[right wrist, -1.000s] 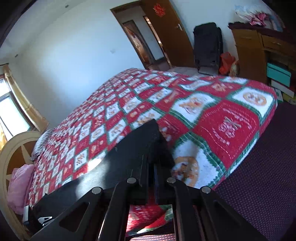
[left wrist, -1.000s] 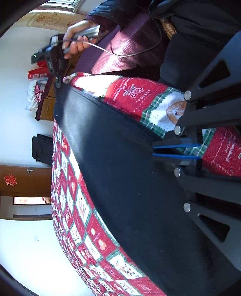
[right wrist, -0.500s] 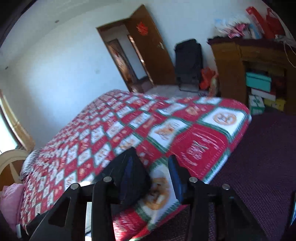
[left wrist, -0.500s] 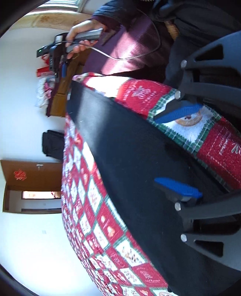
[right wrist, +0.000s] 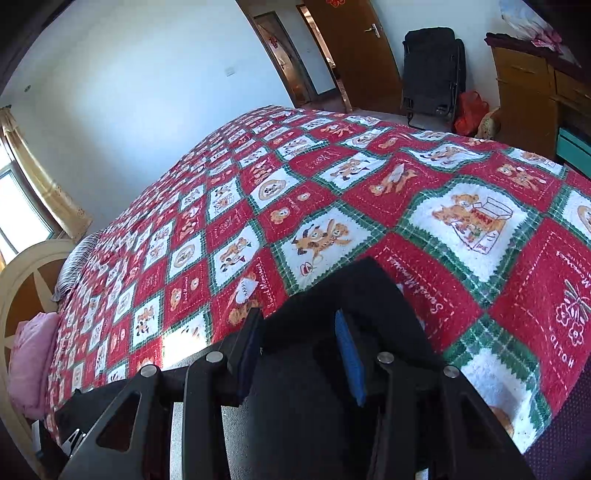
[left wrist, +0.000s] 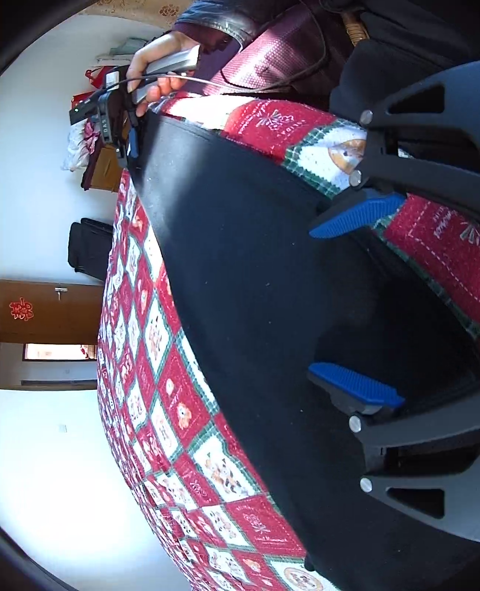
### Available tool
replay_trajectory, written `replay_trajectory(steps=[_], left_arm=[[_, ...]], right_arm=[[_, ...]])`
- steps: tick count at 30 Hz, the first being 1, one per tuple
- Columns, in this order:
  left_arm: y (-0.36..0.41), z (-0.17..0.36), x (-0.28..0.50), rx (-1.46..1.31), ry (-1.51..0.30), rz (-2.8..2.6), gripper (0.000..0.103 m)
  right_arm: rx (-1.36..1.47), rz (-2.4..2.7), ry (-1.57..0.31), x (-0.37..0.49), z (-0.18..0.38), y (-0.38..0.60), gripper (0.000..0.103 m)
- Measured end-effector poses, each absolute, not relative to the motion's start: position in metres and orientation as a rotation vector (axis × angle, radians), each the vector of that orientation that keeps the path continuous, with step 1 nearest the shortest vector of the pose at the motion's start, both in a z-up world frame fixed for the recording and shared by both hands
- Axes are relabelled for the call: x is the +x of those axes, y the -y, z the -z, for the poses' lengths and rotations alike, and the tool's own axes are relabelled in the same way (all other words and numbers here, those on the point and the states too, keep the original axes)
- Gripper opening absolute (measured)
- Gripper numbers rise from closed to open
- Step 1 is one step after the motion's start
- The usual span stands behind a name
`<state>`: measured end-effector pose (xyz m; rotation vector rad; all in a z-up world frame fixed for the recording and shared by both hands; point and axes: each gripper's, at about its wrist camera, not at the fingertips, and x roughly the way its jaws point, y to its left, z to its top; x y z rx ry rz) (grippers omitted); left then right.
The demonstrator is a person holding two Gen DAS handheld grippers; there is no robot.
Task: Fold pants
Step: 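Open both tools and release the folded pants onto the quilt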
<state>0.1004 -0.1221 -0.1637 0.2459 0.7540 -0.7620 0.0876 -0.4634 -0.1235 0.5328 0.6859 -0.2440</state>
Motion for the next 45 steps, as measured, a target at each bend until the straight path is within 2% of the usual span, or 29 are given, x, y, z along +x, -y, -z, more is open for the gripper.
replay_trajectory(steps=[6, 14, 18, 26, 29, 31, 33, 34, 43, 45], left_arm=[[0.126, 0.164, 0.1, 0.254, -0.767, 0.741, 0.077], [0.125, 0.165, 0.101, 0.236, -0.777, 0.737, 0.081], [0.125, 0.166, 0.1, 0.23, -0.773, 0.738, 0.081], [0.123, 0.163, 0.099, 0.209, -0.782, 0.722, 0.083], [0.118, 0.16, 0.1, 0.184, -0.786, 0.708, 0.086], [0.115, 0.159, 0.101, 0.183, -0.781, 0.681, 0.09], [0.11, 0.157, 0.103, 0.177, -0.772, 0.658, 0.092], [0.105, 0.155, 0.104, 0.167, -0.768, 0.644, 0.092], [0.044, 0.162, 0.11, 0.128, -0.762, 0.426, 0.099], [0.035, 0.17, 0.111, 0.114, -0.78, 0.405, 0.099]], right_arm=[[0.479, 0.251, -0.631, 0.061, 0.102, 0.429, 0.043], [0.261, -0.015, -0.794, 0.069, 0.137, 0.31, 0.043], [0.258, 0.002, -0.852, 0.081, 0.164, 0.307, 0.043], [0.228, -0.052, -0.808, 0.07, 0.147, 0.284, 0.043], [0.146, -0.085, -0.887, 0.077, 0.171, 0.261, 0.051], [0.03, -0.05, -0.88, 0.077, 0.18, 0.246, 0.051], [-0.022, -0.056, -0.871, 0.075, 0.177, 0.238, 0.06], [-0.029, -0.061, -0.868, 0.075, 0.176, 0.237, 0.061], [0.159, -0.092, -0.805, 0.069, 0.158, 0.262, 0.061], [0.136, -0.083, -0.869, 0.078, 0.173, 0.262, 0.061]])
